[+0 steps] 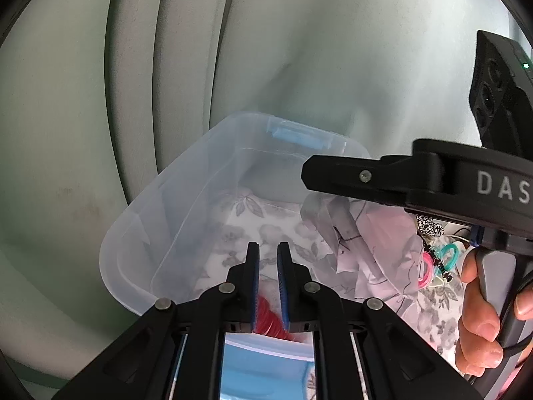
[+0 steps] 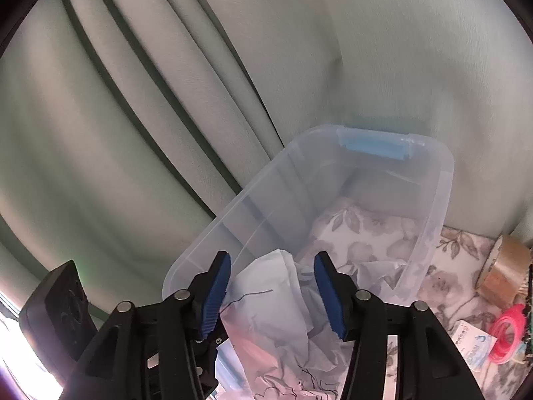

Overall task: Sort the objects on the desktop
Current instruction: 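Open the left gripper over the bin dropping the clip while the right releases the paper inside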

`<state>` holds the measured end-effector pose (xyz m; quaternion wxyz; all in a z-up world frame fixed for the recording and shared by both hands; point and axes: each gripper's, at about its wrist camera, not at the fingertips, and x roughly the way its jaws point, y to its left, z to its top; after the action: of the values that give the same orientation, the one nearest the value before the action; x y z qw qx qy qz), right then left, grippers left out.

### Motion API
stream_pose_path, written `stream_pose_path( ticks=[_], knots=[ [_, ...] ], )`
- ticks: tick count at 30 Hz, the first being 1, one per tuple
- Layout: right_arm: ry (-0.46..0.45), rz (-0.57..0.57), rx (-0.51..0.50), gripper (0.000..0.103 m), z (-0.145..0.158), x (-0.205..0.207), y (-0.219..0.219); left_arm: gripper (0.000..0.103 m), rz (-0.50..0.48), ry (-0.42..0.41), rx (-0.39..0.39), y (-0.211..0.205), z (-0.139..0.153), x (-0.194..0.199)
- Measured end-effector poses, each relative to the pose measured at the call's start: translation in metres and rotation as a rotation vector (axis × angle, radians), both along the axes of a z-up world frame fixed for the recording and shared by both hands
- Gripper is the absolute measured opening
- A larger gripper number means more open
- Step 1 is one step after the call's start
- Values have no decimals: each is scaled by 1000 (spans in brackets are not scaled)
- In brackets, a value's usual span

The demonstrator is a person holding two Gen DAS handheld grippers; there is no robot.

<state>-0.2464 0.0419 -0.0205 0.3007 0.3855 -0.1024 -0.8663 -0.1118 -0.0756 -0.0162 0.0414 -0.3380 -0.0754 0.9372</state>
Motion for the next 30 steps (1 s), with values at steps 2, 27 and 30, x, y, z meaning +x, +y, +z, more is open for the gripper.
stream_pose_path(
  ticks=[2, 27, 30],
  knots=[
    [2, 0, 4, 59, 1, 1, 0, 10, 0, -1, 8, 1, 4, 4],
    [100, -66, -12, 62, 50, 49, 33, 35, -122, 82, 31, -33, 4, -31],
    [122, -101, -35, 62, 61, 61, 53, 35, -148, 113, 16, -19, 14, -22]
  ],
)
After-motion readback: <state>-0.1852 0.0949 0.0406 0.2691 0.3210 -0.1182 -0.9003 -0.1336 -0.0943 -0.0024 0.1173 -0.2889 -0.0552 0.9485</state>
